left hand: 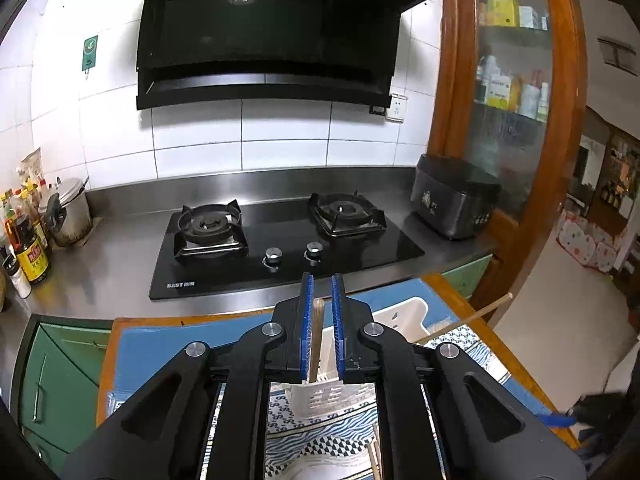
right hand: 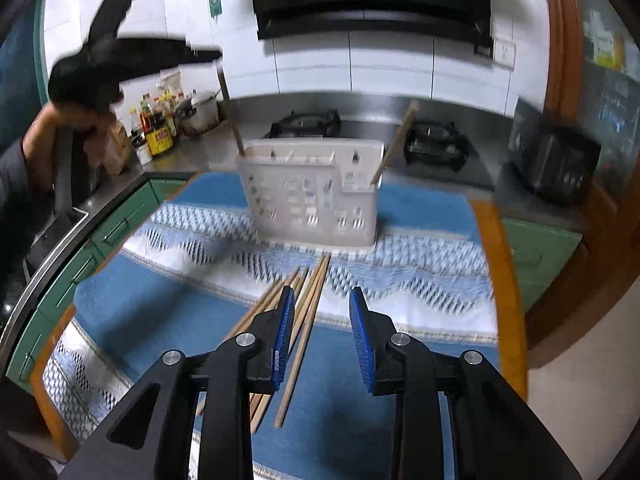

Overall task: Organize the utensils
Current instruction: 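Open the right tool to drop its chopstick in the holder while the left tool releases its own, then lower the right tool onto another chopstick and close it while the left tool grasps one too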

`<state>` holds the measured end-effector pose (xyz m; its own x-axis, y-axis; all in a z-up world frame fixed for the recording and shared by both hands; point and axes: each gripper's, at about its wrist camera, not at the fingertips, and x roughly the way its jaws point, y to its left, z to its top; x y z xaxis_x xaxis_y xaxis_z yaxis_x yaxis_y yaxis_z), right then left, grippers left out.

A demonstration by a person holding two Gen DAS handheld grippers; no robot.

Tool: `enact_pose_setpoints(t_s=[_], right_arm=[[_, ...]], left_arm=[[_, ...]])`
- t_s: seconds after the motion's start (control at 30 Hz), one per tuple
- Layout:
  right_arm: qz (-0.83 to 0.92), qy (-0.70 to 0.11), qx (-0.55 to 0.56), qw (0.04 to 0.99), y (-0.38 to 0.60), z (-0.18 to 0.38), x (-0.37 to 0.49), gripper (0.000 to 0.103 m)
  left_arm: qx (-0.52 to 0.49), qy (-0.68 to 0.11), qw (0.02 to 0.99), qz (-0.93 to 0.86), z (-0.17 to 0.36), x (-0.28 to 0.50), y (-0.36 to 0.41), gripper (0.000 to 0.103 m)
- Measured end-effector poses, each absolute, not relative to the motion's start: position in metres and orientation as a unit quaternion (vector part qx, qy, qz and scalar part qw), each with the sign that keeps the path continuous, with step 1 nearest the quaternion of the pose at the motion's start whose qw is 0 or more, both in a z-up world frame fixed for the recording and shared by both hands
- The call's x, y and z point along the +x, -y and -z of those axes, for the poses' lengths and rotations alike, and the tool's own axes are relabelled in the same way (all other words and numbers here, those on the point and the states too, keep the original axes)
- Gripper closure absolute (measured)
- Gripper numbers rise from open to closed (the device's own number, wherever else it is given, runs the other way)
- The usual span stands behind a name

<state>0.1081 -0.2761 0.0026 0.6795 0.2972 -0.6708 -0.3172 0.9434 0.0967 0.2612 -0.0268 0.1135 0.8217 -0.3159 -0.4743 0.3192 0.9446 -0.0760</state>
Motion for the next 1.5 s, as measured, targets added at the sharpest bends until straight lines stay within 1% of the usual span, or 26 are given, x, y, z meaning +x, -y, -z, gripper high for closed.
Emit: enact_pose_setpoints(t_s=[0.03,0.1,0.17,0.23,0.4,0.57,0.7,0.93,1.1,1.2,1.3,1.5], right_arm=[[-0.166,-0.37,-0.015,0.914,0.275,0.004,0.105,0.075],[-0.164,-0.382,-0.014,0.909,0.273,0.016,0.1,0.075],[-0.165,-0.397,-0.004,0.903,0.272,0.029,0.095,0.075],[-0.163,-0.407,-0.001,0.899,0.271,0.041,0.091,0.075],[-0.167,-0.439,0.008,0.883,0.265,0.074,0.085,0.075],[-0.168,-0.464,0.029,0.869,0.261,0.101,0.082,0.077],[-0.17,-0.475,0.039,0.862,0.255,0.113,0.082,0.081],[-0.166,-0.485,0.032,0.858,0.243,0.125,0.092,0.082],[-0.155,-0.482,0.005,0.862,0.238,0.128,0.095,0.09],[-0.149,-0.479,-0.006,0.865,0.238,0.128,0.095,0.095],[-0.144,-0.478,-0.008,0.866,0.239,0.127,0.094,0.095],[-0.136,-0.475,-0.016,0.869,0.242,0.126,0.089,0.096]], left_arm=[[0.004,-0.247,0.955,0.166,-0.114,0.26,0.026,0.089],[0.004,-0.242,0.957,0.163,-0.117,0.255,0.024,0.087],[0.004,-0.235,0.959,0.159,-0.12,0.248,0.023,0.079],[0.003,-0.227,0.961,0.158,-0.124,0.239,0.021,0.075],[0.003,-0.217,0.963,0.163,-0.13,0.207,0.014,0.075],[0.008,-0.235,0.958,0.163,-0.113,0.173,0.009,0.075],[-0.001,-0.274,0.949,0.159,-0.079,0.147,0.002,0.075],[-0.005,-0.345,0.927,0.146,-0.014,0.117,-0.001,0.075],[0.002,-0.4,0.903,0.156,0.038,0.096,0.01,0.075],[-0.014,-0.433,0.887,0.16,0.066,0.087,0.016,0.075],[-0.016,-0.458,0.873,0.168,0.09,0.079,0.026,0.075],[-0.022,-0.484,0.858,0.169,0.116,0.073,0.04,0.075]])
